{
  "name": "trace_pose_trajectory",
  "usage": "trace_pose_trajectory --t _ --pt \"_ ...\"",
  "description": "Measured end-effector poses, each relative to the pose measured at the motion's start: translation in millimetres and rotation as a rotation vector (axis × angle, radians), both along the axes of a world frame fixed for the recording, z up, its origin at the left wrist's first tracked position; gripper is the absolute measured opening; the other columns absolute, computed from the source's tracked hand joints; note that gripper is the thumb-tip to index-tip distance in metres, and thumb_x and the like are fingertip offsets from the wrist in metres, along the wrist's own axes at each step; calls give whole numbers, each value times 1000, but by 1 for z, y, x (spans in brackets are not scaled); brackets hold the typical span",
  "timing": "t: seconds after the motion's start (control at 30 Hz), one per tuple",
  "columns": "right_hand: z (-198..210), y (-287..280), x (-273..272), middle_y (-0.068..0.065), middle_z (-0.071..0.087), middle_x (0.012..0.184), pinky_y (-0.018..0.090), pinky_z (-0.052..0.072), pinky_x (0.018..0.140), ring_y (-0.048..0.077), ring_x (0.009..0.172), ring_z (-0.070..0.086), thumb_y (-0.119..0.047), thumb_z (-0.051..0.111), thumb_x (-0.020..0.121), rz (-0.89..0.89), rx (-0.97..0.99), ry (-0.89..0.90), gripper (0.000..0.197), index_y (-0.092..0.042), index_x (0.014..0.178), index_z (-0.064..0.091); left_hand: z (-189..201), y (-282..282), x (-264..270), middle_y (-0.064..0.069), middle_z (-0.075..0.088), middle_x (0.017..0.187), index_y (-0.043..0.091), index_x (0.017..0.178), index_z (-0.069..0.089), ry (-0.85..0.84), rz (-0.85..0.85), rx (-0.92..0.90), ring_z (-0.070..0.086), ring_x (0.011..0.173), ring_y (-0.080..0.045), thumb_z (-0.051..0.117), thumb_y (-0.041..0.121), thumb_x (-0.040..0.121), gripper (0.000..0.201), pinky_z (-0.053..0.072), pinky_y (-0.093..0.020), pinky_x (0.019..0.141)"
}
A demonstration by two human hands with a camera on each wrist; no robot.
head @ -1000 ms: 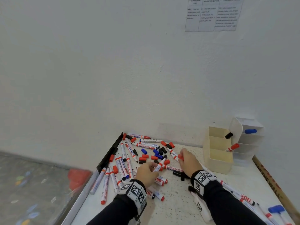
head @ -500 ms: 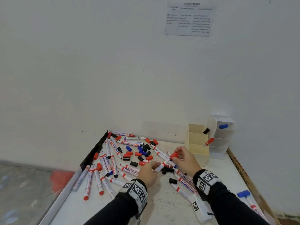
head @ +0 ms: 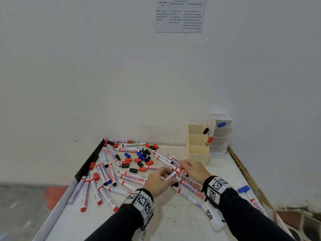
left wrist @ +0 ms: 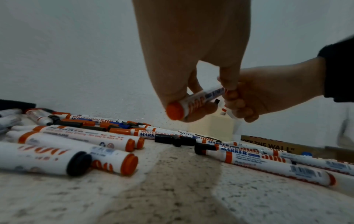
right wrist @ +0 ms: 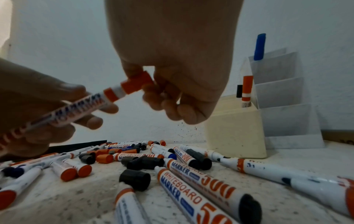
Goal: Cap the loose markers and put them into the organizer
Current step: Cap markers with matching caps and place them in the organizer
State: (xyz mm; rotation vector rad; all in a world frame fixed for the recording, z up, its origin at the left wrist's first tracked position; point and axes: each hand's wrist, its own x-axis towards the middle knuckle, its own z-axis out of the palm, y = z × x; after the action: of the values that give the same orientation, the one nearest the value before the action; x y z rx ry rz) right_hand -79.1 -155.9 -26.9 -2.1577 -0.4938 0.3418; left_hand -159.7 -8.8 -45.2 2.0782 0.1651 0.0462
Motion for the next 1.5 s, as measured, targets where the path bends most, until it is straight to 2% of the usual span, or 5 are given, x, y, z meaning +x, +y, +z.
trace_pose_trajectory --t 0.37,0.93,1.1,1.33,1.5 --pt "14 -7 -19 -11 39 38 19 30 49 0 37 35 -30 34 99 -63 301 9 41 -19 61 42 25 -21 2 5 40 59 14 83 53 203 -198 -508 27 36 -4 35 30 100 30 23 -14 34" --pt "52 -49 55 2 59 89 10 41 66 12 76 57 -14 45 95 -381 245 -467 19 -8 112 54 -16 -47 13 -4 59 105 21 129 46 387 -311 242 49 67 -11 40 20 96 33 44 -17 59" --pt "42 -53 73 11 56 109 9 38 77 13 87 51 -9 46 95 -413 79 -586 26 -1 117 56 -18 -52 22 -7 53 129 18 124 55 396 -300 331 58 106 -22 44 23 95 31 49 -31 94" --pt "18 -51 94 10 61 91 28 43 76 27 88 58 -2 50 90 -424 5 -608 12 -4 96 60 -22 -28 32 0 50 98 20 99 52 316 -70 302 50 85 -14 53 27 91 11 45 -22 76" --pt "2 -44 100 9 46 134 30 39 101 24 119 47 -4 48 90 -335 -223 -497 39 -4 128 50 -27 -8 32 4 49 96 22 105 51 286 8 270 49 69 -6 59 25 88 19 44 -15 67"
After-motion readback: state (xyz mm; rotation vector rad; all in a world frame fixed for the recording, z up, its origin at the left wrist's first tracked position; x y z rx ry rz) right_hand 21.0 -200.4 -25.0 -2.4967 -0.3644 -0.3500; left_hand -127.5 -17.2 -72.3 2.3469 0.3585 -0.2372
